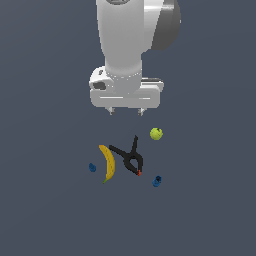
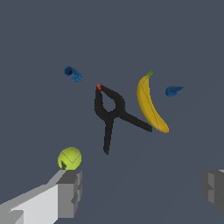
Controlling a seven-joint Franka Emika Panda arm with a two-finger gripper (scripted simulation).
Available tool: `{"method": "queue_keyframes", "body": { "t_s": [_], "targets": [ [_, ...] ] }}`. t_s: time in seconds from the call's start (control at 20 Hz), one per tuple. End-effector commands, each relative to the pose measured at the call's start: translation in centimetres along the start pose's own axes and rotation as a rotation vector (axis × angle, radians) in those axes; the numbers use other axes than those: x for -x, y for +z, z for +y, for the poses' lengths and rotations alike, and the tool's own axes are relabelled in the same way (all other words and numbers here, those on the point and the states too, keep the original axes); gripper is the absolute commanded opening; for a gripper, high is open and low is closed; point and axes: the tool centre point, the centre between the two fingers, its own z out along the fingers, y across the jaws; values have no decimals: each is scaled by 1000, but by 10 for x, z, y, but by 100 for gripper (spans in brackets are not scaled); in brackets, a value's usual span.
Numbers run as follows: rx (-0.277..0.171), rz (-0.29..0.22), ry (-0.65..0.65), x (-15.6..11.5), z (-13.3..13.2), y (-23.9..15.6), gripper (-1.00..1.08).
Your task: Pick up a designated object from a clutter of objects.
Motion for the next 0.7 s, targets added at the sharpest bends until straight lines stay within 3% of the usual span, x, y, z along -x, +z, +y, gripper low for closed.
{"method": "queue_keyframes", "body": {
  "t_s": [0.0,0.65],
  "targets": [
    [0,0,0,0,0,0,100],
    [10,7,-49,-2,-10,1,100]
  ]
}}
